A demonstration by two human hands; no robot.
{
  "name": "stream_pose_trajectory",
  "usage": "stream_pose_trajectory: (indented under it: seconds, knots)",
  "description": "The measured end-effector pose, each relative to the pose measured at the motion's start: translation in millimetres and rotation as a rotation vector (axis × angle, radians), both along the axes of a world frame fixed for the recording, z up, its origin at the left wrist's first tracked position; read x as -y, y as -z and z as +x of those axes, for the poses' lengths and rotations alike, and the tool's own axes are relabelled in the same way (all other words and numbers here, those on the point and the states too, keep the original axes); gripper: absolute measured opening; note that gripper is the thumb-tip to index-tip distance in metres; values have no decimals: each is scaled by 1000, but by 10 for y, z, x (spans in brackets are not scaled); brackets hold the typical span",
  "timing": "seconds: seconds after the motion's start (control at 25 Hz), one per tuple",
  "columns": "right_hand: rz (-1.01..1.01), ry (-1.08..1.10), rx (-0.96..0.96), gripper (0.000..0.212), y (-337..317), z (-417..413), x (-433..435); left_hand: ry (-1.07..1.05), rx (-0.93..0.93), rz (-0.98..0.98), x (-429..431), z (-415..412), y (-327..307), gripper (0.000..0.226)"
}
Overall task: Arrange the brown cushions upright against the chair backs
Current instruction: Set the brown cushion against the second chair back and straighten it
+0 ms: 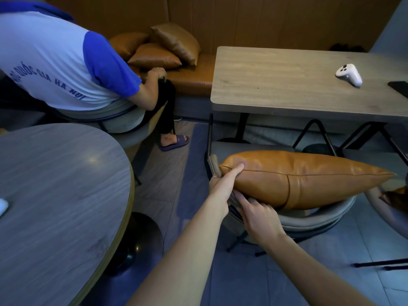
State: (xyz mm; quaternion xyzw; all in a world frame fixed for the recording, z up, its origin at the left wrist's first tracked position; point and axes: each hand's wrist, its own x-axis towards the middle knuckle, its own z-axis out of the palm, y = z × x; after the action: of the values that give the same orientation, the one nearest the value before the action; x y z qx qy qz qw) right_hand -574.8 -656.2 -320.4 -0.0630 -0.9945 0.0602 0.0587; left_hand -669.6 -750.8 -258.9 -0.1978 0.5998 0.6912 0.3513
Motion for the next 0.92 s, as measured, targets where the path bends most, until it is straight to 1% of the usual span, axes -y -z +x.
stream_pose_trajectory:
  seconds: [0.12, 0.2, 0.28, 0.48, 0.8, 0.92]
  knots:
    - [41, 33, 4, 68, -19, -27, 18, -20, -19, 38, -7, -13, 25, 76]
    - [73, 33, 10, 76, -8, -24, 46, -29, -25, 43, -4, -17, 25, 70]
    - [86, 33, 9, 79, 8, -37, 52, -33, -35, 37, -9, -34, 19, 69]
    - [121, 43, -25, 77, 59, -57, 99, -38, -58, 17, 20, -45, 0, 68]
    - [118, 54, -28, 82, 54, -66, 123, -30, -77, 20, 36, -31, -2, 68]
    - [127, 55, -32, 80, 59, -58, 157, -23, -84, 12, 47, -31, 12, 68]
